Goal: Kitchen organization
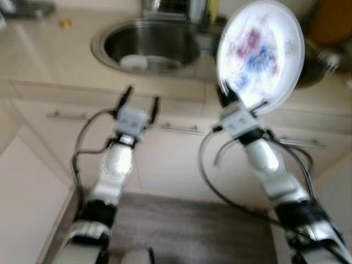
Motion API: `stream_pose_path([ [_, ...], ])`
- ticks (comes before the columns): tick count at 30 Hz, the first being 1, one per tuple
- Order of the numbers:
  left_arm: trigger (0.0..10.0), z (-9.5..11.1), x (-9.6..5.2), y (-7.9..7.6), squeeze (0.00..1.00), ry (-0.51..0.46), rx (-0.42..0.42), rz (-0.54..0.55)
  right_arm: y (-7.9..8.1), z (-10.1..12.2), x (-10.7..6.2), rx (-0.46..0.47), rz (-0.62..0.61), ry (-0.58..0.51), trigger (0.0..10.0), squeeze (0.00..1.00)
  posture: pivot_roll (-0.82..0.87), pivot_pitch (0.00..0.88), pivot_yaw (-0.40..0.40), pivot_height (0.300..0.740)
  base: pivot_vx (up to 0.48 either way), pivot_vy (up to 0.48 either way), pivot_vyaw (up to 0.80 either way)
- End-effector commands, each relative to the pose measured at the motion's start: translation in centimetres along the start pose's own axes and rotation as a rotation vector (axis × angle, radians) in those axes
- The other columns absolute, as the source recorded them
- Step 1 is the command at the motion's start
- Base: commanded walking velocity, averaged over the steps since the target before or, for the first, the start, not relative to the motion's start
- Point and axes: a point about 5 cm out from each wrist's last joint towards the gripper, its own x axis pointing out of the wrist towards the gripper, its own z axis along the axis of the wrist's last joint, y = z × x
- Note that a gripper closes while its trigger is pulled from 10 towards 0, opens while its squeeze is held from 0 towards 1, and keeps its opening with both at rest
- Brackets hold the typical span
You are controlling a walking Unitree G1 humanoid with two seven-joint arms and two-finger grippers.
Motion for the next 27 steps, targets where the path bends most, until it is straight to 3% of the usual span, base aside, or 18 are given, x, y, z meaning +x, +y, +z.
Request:
stream_pose_path([
  [1,10.0,0.9,0.5,-1.0,0.00,-0.040,-0.015,-0.020,-1.5,-0.5,-0.2,-0.012,-0.042,0.011,0.0,0.00,0.08,0.000,-0.053,0.740,0.292,0.000,0.00],
  [9,10.0,1.1,0.6,-0.8,0.00,-0.055,-0.012,-0.011,-2.1,-0.7,0.2,0.000,-0.073,0.025,0.0,0.00,0.08,0.000,-0.055,0.740,0.276,0.000,0.00],
  [27,10.0,1.1,0.7,-0.9,0.00,-0.058,-0.012,-0.011,-3.0,-2.3,0.4,0.122,-0.129,0.146,0.0,0.00,0.08,0.000,-0.053,0.740,0.000,0.000,0.00],
])
